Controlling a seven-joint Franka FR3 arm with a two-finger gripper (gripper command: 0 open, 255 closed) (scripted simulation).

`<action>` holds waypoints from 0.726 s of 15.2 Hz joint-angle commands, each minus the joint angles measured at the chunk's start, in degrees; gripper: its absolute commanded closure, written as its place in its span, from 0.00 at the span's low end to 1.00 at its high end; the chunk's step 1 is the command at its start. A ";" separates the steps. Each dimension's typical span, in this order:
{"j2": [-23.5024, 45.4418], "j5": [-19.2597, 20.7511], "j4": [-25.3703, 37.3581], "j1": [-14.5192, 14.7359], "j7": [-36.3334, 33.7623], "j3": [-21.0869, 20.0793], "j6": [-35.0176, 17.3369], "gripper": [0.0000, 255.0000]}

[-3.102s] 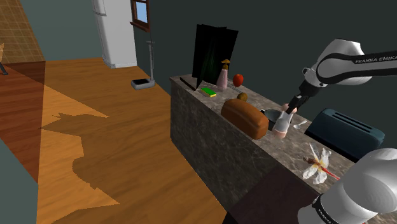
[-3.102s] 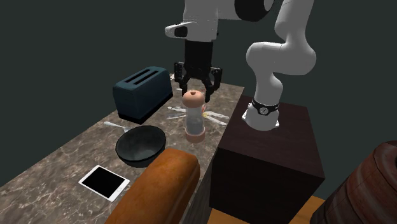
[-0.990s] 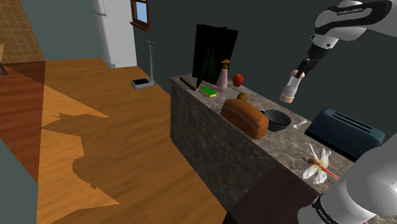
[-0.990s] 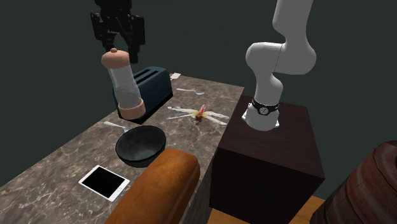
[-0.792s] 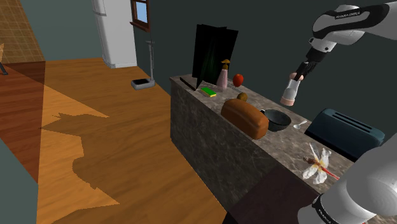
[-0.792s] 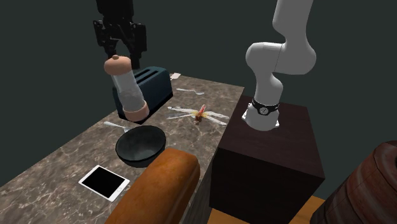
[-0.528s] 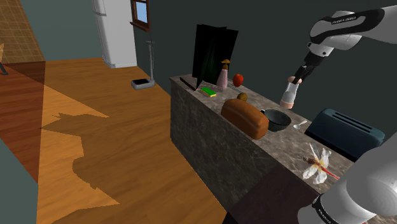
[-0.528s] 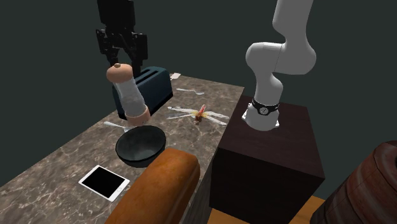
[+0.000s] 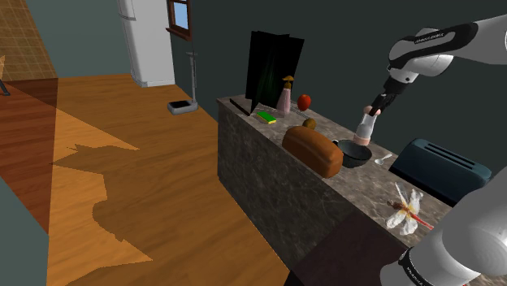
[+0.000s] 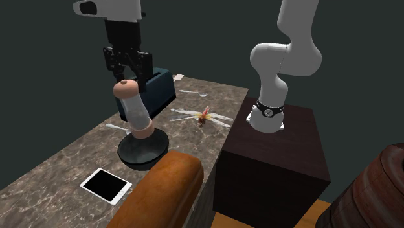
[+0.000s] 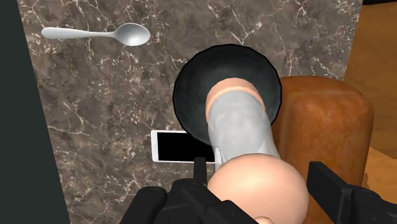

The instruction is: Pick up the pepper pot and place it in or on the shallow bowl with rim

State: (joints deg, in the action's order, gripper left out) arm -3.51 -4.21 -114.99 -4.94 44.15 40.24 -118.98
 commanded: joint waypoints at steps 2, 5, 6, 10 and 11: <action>0.59 -0.57 -1.91 -0.04 0.61 0.15 -2.36 1.00; 1.46 -1.39 -3.49 -0.07 1.34 0.30 -4.55 1.00; 1.78 -1.69 -3.99 -0.08 1.61 0.34 -5.28 1.00; 2.31 -2.20 -4.73 -0.10 2.05 0.41 -6.39 1.00; 2.31 -2.20 -4.73 -0.10 2.05 0.40 -6.39 1.00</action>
State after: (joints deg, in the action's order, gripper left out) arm -1.22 -6.38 -119.66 -5.05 46.17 40.65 -125.26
